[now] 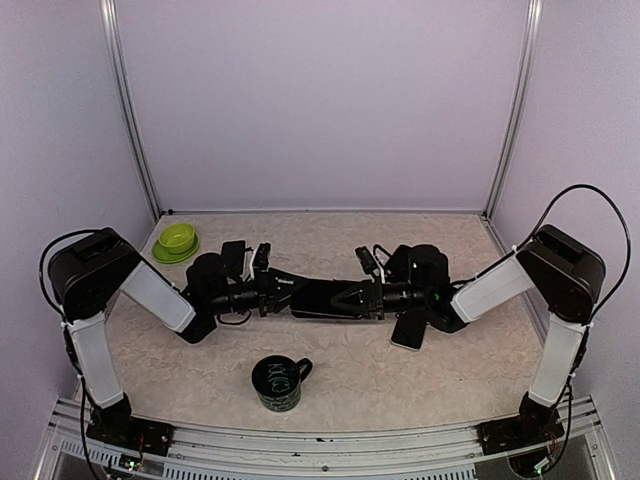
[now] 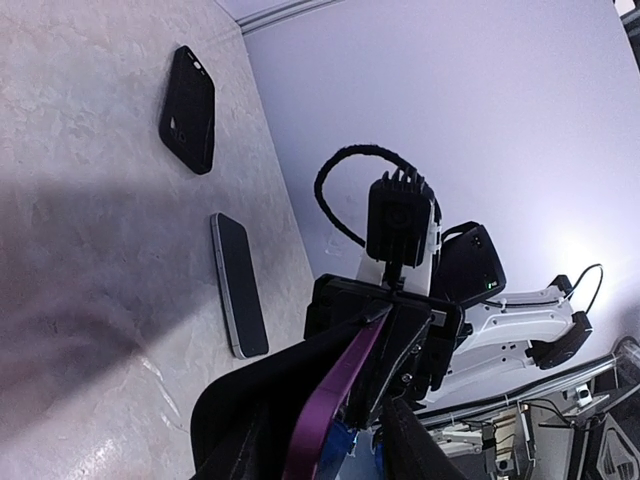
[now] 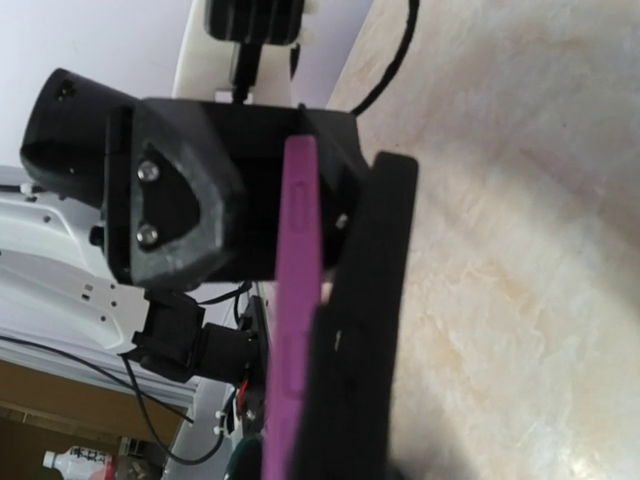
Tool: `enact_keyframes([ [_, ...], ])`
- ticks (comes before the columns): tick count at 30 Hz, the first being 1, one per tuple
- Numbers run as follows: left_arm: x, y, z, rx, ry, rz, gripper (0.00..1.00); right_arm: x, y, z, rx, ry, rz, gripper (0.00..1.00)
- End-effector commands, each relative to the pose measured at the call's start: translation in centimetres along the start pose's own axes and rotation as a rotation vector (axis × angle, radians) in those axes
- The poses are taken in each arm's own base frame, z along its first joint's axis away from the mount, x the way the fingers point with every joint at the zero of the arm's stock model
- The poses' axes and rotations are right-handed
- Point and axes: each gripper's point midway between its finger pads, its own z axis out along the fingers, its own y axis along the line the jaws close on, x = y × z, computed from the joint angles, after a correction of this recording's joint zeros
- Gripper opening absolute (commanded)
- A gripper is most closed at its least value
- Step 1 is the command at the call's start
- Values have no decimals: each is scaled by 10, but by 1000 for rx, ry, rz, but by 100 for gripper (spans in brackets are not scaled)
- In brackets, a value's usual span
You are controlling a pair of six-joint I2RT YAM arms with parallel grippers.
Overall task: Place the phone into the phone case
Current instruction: Pass from the left arm to the right, then press the phone at the top corners of the phone case.
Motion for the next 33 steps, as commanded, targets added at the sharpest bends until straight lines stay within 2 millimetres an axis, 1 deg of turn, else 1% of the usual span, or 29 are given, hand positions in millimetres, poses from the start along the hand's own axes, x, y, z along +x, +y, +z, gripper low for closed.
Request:
enact_keyframes([
  [1,-9,5,-11,-75,-29,53,39,-10,35,-9,-85,-4,-127,7],
  [2,-9,6,-12,-90,-30,61,39,-10,37,-10,-88,-2,-135,7],
  [8,-10,1,-19,-119,-35,121,45,-7,47,-13,-110,19,-201,6],
  [15,-5,-12,-23,-112,1,193,58,-1,62,-18,-128,63,-317,5],
  [20,-1,-22,-25,-100,34,253,64,4,72,-24,-132,90,-442,5],
  [23,3,-29,-26,-82,57,287,70,9,76,-29,-127,107,-512,5],
  [27,14,-42,-23,-38,100,324,71,16,77,-34,-106,131,-623,5],
  [33,29,-61,-14,-2,164,405,72,31,80,-39,-85,186,-739,6],
])
